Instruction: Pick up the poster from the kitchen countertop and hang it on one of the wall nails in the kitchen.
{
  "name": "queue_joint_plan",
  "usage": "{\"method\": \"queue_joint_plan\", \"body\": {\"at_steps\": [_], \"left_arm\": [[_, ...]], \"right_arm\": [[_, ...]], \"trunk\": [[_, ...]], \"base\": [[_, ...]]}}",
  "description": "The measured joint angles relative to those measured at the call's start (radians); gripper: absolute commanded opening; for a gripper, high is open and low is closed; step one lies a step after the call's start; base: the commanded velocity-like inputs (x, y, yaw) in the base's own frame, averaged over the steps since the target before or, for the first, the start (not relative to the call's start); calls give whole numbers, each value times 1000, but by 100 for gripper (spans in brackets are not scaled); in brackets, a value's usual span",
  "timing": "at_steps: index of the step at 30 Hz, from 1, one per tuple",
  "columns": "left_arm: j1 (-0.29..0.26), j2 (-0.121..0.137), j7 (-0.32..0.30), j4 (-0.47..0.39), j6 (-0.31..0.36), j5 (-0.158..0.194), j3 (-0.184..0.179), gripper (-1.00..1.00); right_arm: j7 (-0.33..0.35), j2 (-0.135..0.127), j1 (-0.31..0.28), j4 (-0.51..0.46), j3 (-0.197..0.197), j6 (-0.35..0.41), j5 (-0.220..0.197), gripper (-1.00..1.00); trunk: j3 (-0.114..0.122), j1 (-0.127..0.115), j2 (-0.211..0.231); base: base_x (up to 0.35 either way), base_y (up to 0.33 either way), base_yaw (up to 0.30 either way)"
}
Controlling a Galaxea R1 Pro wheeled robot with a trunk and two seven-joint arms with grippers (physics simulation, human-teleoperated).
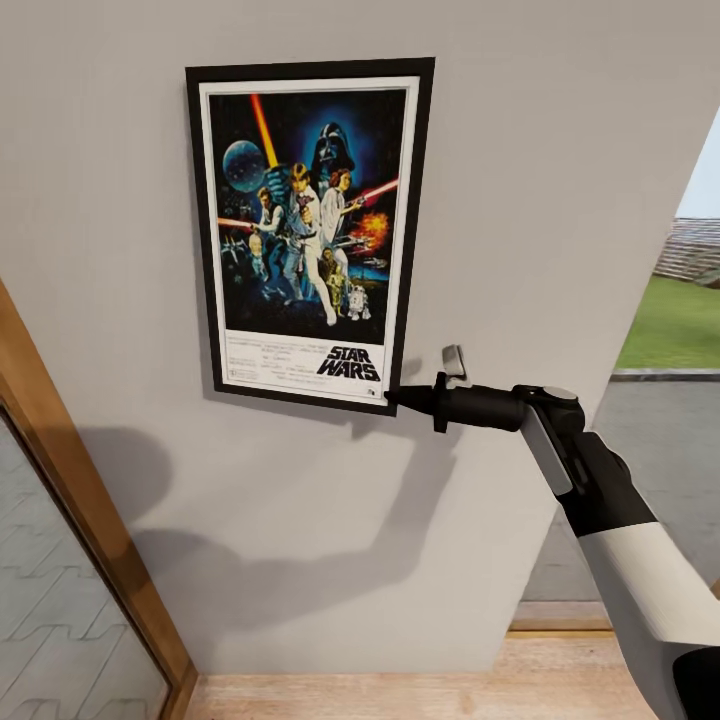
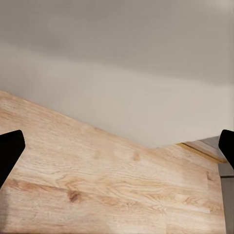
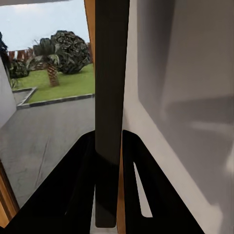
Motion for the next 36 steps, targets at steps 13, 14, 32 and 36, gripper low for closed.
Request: {"method": "queue_joint_plan", "body": {"at_steps": [13,14,32,36], "left_arm": [[0,-6,0,0,0,0,-2,100],[0,-6,0,0,0,0,-2,100],[0,-1,0,0,0,0,-3,100],[0,0,0,0,0,0,-3,100]], "right_arm": [[0,-2,0,3,-3,2,0,-100],[0,-2,0,3,-3,2,0,-100],[92,-93,-11,-176,142,-27,-120,-100],[3,-5,0,-22,3,-1,-2,100]], "trunk": [[0,0,0],[0,0,0],[0,0,0],[0,0,0]], "base": [[1,0,0],[0,0,0],[40,0,0],[13,0,0]]}}
